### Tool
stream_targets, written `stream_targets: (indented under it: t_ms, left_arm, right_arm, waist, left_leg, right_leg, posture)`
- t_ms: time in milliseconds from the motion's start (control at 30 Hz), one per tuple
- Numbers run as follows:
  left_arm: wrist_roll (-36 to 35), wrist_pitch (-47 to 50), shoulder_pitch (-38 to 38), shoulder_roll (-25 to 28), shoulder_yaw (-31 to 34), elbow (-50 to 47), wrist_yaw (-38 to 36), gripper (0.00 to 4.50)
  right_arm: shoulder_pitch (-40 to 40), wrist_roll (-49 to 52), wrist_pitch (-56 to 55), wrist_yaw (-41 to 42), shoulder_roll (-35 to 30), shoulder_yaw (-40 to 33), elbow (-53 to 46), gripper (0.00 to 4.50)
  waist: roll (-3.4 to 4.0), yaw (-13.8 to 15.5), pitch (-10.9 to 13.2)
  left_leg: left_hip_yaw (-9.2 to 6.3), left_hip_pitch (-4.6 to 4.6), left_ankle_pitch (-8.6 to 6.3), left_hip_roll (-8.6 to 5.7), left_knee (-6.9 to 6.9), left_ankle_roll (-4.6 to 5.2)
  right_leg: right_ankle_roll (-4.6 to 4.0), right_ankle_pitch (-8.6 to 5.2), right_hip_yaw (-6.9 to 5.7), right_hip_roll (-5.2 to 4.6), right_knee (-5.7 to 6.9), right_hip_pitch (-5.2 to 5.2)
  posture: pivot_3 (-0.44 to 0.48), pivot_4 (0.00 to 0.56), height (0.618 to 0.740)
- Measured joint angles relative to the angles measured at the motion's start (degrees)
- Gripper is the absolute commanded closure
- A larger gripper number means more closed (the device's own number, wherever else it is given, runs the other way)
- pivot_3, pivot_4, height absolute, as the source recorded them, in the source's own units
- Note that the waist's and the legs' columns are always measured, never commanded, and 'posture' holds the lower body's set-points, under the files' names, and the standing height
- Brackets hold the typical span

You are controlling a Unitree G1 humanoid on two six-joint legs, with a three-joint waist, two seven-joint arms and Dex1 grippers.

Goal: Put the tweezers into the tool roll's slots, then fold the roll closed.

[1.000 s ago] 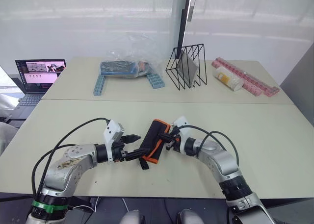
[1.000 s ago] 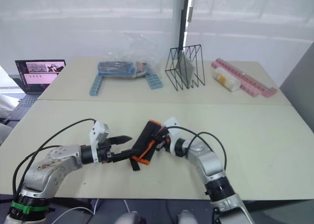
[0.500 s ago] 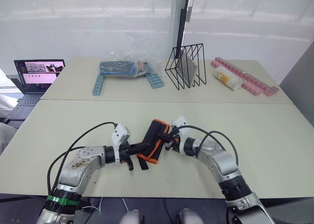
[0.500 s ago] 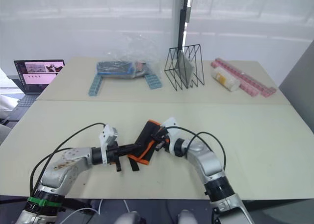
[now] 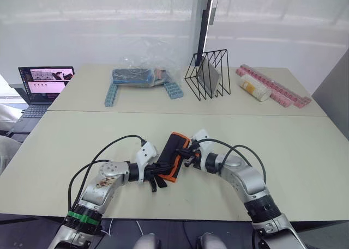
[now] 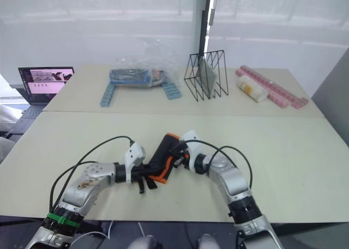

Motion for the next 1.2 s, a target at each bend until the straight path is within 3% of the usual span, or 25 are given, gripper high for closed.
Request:
stream_targets:
  t_ms: [367, 567, 733, 1200]
  left_arm:
    - [0.36, -0.03, 0.68, -0.04, -0.23, -0.33, 0.47, 4.48]
    - [0.77, -0.02, 0.93, 0.12, -0.23, -0.46, 1.21, 4.48]
    - [1.77, -0.02, 1.21, 0.13, -0.45, -0.39, 2.0, 4.48]
    - [1.78, -0.03, 2.5, 1.03, -0.11, -2.07, 2.41, 4.48]
  right_arm:
    - [2.63, -2.91, -8.21, 6.3, -2.28, 2.73, -1.75, 4.5]
    - [0.12, -5.4, -7.91, 5.44, -1.58, 4.03, 2.38, 4.5]
    - [-2.07, -4.4, -5.9, 4.6, 0.66, 2.7, 6.38, 4.5]
    - [-10.23, -3.78, -6.15, 0.68, 3.61, -2.79, 19.15, 4.5]
  waist:
    - [0.01, -0.02, 0.0]
    - [0.02, -0.13, -0.12]
    - [0.04, -0.26, -0.13]
    - [0.32, -0.83, -0.31]
  left_leg:
    - [0.01, -0.01, 0.01, -0.06, 0.02, 0.02]
    - [0.01, 0.17, 0.01, -0.03, 0.02, 0.02]
    - [-0.13, 0.95, 0.0, 0.08, -0.07, 0.01]
    - [-0.18, 0.88, -0.01, 0.07, -0.19, 0.0]
  right_leg:
    - [0.05, -0.01, -0.04, 0.07, -0.01, 0.01]
    - [0.04, -0.01, -0.02, 0.17, 0.0, 0.15]
    - [0.0, -0.11, -0.03, 0.15, -0.1, 0.75]
    - [-0.02, -0.1, 0.02, -0.31, -0.05, 0.72]
  posture:
    - [0.0, 0.15, 0.722]
    - [0.0, 0.15, 0.722]
    - [0.0, 0.15, 0.722]
    - [0.0, 0.15, 0.722]
